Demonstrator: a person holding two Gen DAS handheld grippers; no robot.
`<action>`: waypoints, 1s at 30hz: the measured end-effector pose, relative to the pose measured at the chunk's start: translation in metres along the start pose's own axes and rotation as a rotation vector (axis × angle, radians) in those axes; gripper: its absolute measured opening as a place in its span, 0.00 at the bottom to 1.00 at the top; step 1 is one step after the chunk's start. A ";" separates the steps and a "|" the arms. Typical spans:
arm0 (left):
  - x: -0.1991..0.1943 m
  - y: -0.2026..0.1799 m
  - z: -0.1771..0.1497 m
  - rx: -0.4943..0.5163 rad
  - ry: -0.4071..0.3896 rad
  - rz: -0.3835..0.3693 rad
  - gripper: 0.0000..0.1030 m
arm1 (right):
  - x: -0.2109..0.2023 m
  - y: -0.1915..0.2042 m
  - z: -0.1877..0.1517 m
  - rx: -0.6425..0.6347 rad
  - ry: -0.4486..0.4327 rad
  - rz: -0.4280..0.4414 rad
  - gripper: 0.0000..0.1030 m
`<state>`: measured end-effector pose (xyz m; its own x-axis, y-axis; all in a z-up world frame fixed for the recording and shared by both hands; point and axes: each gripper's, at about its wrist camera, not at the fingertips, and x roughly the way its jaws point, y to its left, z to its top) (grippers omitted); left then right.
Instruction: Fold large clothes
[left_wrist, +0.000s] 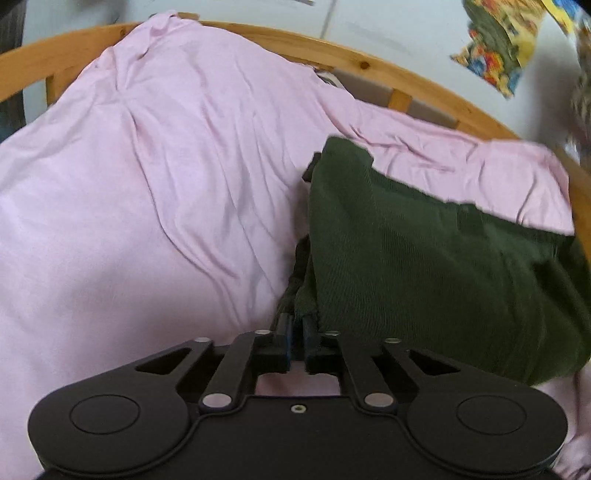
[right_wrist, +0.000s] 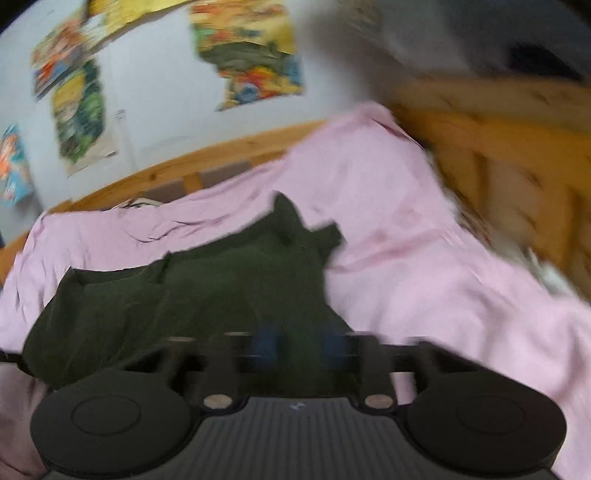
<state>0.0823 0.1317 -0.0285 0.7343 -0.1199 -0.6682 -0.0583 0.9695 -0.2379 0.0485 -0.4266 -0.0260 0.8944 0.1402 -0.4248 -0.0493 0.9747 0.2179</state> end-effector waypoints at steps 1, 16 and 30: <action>0.001 0.002 0.006 -0.008 -0.009 -0.006 0.19 | 0.006 0.004 0.004 -0.014 -0.019 0.010 0.68; 0.087 -0.034 0.070 0.235 0.013 0.092 0.01 | 0.079 -0.025 -0.003 0.306 -0.112 -0.107 0.04; 0.079 -0.030 0.076 0.255 -0.055 0.121 0.81 | 0.082 -0.014 -0.001 0.223 -0.130 -0.154 0.61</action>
<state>0.1935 0.1093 -0.0202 0.7683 0.0053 -0.6400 0.0186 0.9994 0.0307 0.1220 -0.4290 -0.0647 0.9339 -0.0435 -0.3550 0.1772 0.9185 0.3536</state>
